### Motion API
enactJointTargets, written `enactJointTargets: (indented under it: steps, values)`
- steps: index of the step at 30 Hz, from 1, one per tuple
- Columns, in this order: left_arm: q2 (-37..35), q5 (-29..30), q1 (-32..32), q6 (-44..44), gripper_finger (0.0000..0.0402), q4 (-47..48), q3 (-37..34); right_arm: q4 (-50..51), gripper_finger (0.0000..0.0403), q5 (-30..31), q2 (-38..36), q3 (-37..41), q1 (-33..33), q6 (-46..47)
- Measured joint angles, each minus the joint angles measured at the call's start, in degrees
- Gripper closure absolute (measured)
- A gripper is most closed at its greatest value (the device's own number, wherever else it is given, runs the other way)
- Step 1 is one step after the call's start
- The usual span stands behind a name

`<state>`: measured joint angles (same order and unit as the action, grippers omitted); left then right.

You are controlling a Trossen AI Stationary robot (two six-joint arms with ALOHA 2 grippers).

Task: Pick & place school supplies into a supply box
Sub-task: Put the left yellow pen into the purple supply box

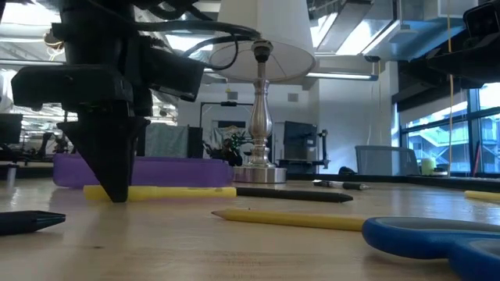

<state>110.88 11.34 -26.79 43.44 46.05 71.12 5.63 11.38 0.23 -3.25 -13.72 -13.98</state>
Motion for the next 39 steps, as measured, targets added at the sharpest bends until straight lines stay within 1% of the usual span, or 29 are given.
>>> enactJointTargets:
  steps: [2, 4, 7, 11, 14, 18, 20, 24, 28, 31, 34, 39]
  values:
    - [0.14, -1.47, -0.14, -1.44, 0.0352, 2.65, 2.13, 0.02, 0.0106, 0.0, 0.01, 0.0, 0.0, 0.0]
    - [0.0, -1.41, -0.26, -2.68, 0.0353, 5.79, 4.64, 0.02, 0.0106, 0.0, 0.0, 0.0, -0.01, 0.0]
    - [-0.03, -0.44, 0.02, -3.54, 0.0357, 12.39, 7.95, 0.02, 0.0106, 0.0, 0.0, 0.0, -0.01, 0.0]
    - [-1.17, 0.69, 0.31, -3.76, 0.0356, 18.84, 11.41, 0.02, 0.0106, 0.0, 0.0, 0.0, -0.01, 0.0]
    - [-3.63, 3.77, 0.42, -3.74, 0.0354, 23.5, 11.97, 0.02, 0.0106, 0.0, 0.01, 0.0, 0.0, 0.0]
    - [-7.38, 9.61, 1.25, -2.69, 0.0354, 30.5, 11.52, 0.0, 0.0106, 0.0, 0.0, 0.0, -0.01, 0.0]
    - [-8.64, 12.12, 2.23, -3.08, 0.0354, 32.29, 10.87, 0.0, 0.0106, 0.0, 0.01, 0.0, -0.01, -0.01]
    - [-9.75, 12.99, 5.11, -6.01, 0.0353, 32.87, 8.29, 0.01, 0.0106, 0.0, 0.02, 0.0, -0.01, -0.01]
    - [-9.76, 12.82, 7.83, -10.99, 0.0353, 27.51, 3.4, 0.0, 0.0106, 0.0, 0.0, 0.0, 0.01, 0.0]
    - [-9.76, 11.63, 9.81, -11.49, 0.0353, 26.44, 0.36, 0.0, 0.0106, 0.0, 0.02, 0.0, -0.01, 0.0]
    - [-9.76, 11.52, 11.4, -11.72, 0.0353, 25.28, -1.34, 0.0, 0.0106, 0.0, 0.02, 0.0, -0.01, -0.02]
    - [-9.76, 9.46, 13.51, -16.31, 0.0352, 19.91, -3.81, 0.01, 0.0106, 0.0, 0.0, 0.0, 0.0, -0.01]
